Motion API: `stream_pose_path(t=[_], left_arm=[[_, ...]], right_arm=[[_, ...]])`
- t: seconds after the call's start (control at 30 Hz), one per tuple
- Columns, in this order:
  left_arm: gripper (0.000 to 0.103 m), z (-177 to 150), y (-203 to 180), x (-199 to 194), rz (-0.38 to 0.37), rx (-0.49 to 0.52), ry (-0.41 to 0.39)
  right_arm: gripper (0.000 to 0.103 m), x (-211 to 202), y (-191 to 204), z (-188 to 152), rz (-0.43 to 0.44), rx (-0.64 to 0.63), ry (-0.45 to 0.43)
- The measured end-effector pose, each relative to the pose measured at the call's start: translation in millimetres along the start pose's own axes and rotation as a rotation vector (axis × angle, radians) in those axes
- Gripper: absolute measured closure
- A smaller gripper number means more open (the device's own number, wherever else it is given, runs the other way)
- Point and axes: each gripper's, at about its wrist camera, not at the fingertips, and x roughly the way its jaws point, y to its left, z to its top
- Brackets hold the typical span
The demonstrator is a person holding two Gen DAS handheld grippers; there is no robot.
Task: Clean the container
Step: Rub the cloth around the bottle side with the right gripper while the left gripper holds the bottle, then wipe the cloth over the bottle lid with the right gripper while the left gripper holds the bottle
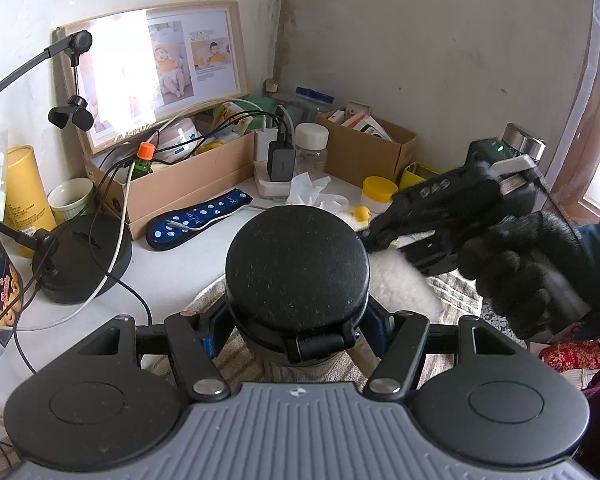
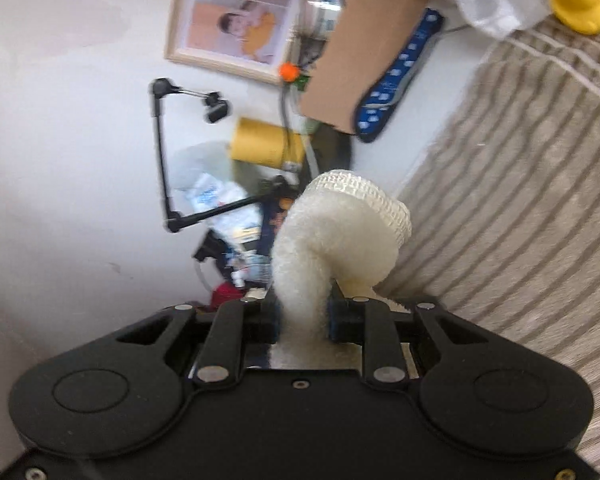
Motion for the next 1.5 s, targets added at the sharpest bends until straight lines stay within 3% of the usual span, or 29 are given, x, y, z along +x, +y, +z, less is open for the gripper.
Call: stream_pose_path(t=[0.5, 0.8, 1.03, 1.5], left_arm=[[0.039, 0, 3, 1, -0.012, 0.004, 0.001], [0.039, 2, 4, 2, -0.021, 0.009, 0.001], [0.039, 2, 6, 2, -0.027, 0.005, 0.001], [0.039, 4, 11, 4, -0.03, -0.009, 0.012]], right_arm=[[0.082, -14, 61, -11, 0.16, -0.068, -0.054], [0.082, -11, 88, -9, 0.342, -0.071, -0.05], [0.082, -7, 60, -14, 0.195, -0.067, -0.041], [0.081, 2, 17, -12, 0.007, -0.055, -0.019]])
